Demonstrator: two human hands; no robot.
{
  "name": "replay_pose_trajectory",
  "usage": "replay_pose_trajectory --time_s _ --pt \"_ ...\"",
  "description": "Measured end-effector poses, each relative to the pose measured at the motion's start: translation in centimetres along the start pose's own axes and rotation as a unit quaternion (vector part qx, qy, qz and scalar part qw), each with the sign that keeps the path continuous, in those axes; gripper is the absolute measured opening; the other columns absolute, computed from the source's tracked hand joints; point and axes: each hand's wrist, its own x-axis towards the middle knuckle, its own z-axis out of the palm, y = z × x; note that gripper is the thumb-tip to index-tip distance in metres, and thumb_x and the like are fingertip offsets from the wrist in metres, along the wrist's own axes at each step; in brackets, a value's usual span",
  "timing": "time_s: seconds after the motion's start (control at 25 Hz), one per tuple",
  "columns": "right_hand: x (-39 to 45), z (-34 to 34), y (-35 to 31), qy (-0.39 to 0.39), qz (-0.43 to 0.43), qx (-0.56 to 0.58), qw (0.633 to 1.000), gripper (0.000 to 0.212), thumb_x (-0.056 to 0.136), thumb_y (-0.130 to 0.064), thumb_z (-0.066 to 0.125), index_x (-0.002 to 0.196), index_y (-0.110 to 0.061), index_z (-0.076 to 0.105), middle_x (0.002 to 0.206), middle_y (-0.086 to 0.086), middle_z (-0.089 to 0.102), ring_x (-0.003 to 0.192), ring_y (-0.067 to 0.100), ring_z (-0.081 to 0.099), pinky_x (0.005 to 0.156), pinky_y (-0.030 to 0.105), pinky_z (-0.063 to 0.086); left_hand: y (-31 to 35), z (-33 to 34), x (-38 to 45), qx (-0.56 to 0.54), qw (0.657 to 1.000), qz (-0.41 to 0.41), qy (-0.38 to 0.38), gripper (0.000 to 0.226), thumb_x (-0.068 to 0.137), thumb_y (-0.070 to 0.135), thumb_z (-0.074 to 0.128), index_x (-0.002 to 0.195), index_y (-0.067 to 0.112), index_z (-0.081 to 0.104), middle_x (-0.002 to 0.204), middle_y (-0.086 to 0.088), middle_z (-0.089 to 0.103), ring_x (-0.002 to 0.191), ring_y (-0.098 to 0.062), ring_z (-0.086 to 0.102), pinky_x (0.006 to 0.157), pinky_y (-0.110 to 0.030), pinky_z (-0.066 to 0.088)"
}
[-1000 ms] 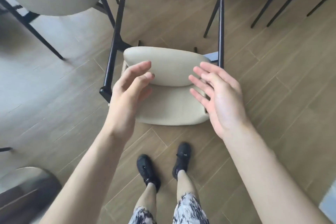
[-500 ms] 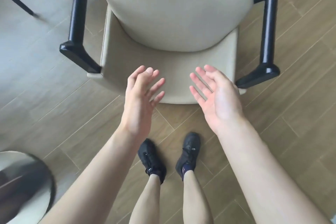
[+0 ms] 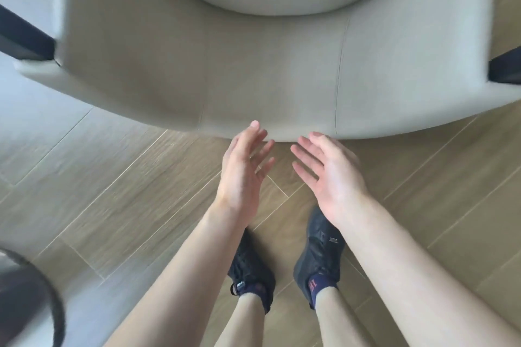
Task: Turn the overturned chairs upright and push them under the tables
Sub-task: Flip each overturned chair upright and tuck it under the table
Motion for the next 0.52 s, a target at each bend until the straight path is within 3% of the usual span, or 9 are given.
replay_pose_trajectory --time_s 0.32,0.52 --pt "12.5 -2.0 6.4 0.037 0.071 0.040 0.996 0.029 0.087 -0.036 0.075 0.108 -0.021 0.061 0.119 0.004 0.068 0.107 0.017 0.069 0.093 0.036 0.056 -7.8 -2.3 11.9 -0.076 0.994 -0.051 0.059 0.040 0.095 0.048 0.065 0.122 0.018 0.061 0.131 -0.002 0.064 0.117 -0.018 0.066 0.095 -0.034 0.053" --pt "18.3 -0.7 8.0 0.035 0.068 0.077 0.994 0.065 0.077 -0.049 0.080 0.129 -0.021 0.052 0.133 0.004 0.061 0.118 0.015 0.061 0.098 0.039 0.053 -9.5 -2.1 17.4 -0.119 0.985 -0.027 0.123 0.064 0.093 0.045 0.070 0.144 0.018 0.041 0.137 -0.007 0.056 0.124 -0.018 0.059 0.104 -0.034 0.047"
